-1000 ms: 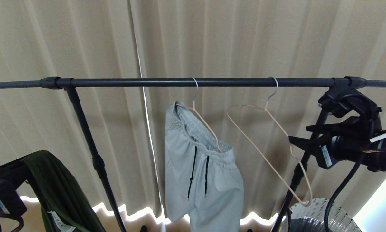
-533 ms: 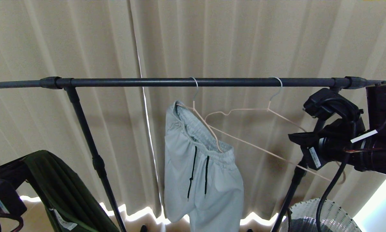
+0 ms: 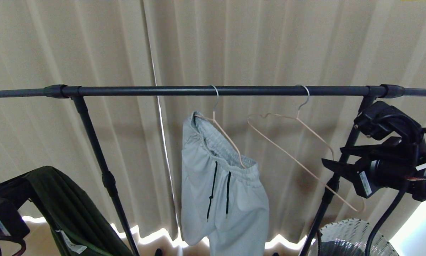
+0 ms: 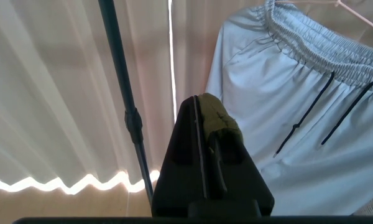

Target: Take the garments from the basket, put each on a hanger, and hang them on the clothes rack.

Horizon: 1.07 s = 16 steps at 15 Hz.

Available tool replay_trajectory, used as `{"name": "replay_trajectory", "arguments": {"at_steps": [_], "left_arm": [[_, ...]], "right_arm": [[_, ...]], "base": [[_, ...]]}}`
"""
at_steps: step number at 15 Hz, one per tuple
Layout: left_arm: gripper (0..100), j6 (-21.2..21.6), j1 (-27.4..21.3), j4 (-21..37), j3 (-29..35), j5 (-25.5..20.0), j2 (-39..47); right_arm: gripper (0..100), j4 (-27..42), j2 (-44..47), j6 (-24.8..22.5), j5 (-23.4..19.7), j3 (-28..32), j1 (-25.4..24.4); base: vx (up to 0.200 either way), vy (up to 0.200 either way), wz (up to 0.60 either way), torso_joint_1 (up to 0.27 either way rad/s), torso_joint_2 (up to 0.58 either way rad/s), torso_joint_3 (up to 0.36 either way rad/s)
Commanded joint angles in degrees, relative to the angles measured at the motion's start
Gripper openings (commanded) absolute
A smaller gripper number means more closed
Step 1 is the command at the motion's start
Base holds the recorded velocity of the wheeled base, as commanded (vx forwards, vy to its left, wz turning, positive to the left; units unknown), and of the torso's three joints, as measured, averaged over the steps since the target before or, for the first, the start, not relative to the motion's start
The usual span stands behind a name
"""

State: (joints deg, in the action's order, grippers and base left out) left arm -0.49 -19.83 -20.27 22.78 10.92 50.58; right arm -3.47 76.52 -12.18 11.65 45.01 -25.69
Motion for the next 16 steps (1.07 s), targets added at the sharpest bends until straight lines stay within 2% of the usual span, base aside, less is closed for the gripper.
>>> {"name": "replay_trajectory", "arguments": {"at_steps": [1, 4, 6, 10, 13, 16], "left_arm": [[0, 0.0, 0.0, 0.0, 0.0, 0.1, 0.0], [0, 0.0, 0.0, 0.0, 0.0, 0.1, 0.0], [0, 0.0, 0.0, 0.0, 0.0, 0.0, 0.0], [0, 0.0, 0.0, 0.0, -0.1, 0.0, 0.0], [0, 0.1, -0.1, 0.0, -0.5, 0.0, 0.1], [0, 1.5, -0.1, 0.0, -0.8, 0.0, 0.0]], "right_arm": [[100, 0.0, -2.1, 0.0, -0.1, -0.1, 0.0], [100, 0.7, -1.7, 0.0, -0.3, 1.3, 0.4], [100, 2.2, 1.9, 0.3, -0.3, 3.9, 0.8], [100, 2.9, 11.2, 5.3, -0.2, 10.5, 0.5], [100, 2.9, 15.1, 5.8, 0.0, 11.6, 1.0], [100, 2.9, 17.4, 11.1, 0.4, 11.4, 0.9]], "base": [[0.000, 0.000, 0.00, 0.000, 0.00, 0.000], [0.000, 0.000, 0.00, 0.000, 0.00, 0.000], [0.000, 0.000, 0.00, 0.000, 0.00, 0.000], [0.000, 0.000, 0.00, 0.000, 0.00, 0.000], [0.000, 0.000, 0.00, 0.000, 0.00, 0.000], [0.000, 0.000, 0.00, 0.000, 0.00, 0.000]]}}
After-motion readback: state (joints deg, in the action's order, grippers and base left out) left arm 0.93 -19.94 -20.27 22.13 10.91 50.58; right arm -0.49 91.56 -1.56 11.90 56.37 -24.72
